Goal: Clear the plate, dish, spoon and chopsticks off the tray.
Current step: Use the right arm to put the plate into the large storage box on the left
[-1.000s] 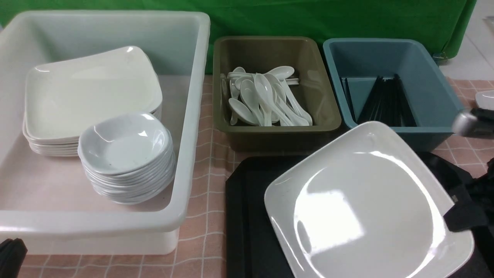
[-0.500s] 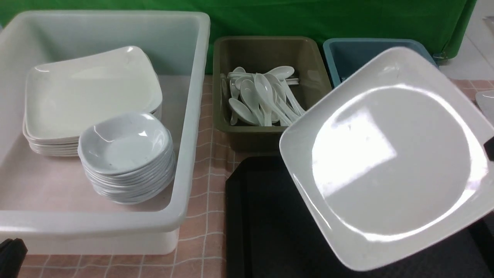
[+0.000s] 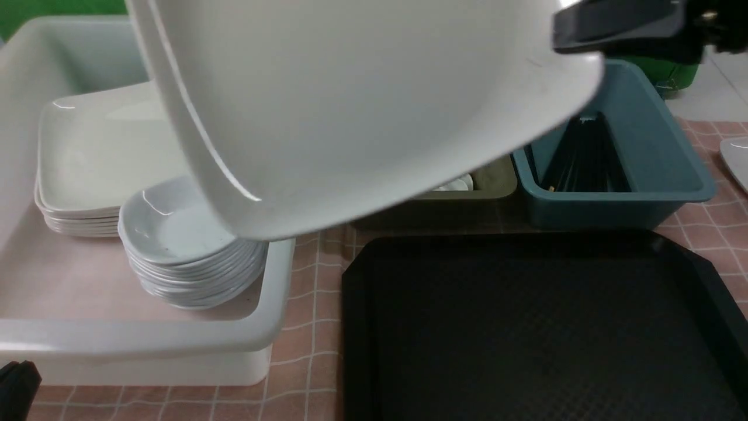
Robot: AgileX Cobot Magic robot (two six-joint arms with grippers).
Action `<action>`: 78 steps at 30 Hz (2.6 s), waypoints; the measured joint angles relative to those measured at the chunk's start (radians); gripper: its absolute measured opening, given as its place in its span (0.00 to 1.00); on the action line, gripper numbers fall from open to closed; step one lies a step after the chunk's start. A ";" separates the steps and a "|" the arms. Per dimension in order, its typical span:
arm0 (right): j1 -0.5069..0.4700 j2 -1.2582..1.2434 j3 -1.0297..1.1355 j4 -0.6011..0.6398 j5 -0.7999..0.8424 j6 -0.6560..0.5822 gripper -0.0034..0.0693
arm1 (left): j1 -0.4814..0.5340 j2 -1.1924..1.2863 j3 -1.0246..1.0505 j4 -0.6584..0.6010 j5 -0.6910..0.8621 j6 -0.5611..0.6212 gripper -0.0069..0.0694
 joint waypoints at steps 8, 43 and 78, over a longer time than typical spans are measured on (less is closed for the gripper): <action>0.212 0.363 -0.246 -0.003 -0.300 0.044 0.14 | 0.000 0.000 0.000 0.000 0.000 0.000 0.12; 0.419 1.117 -0.877 -0.010 -0.738 0.138 0.15 | 0.000 0.000 0.000 0.000 0.000 0.000 0.12; 0.368 0.833 -0.879 -0.321 -0.214 0.138 0.38 | 0.000 0.000 0.000 0.000 0.000 0.000 0.12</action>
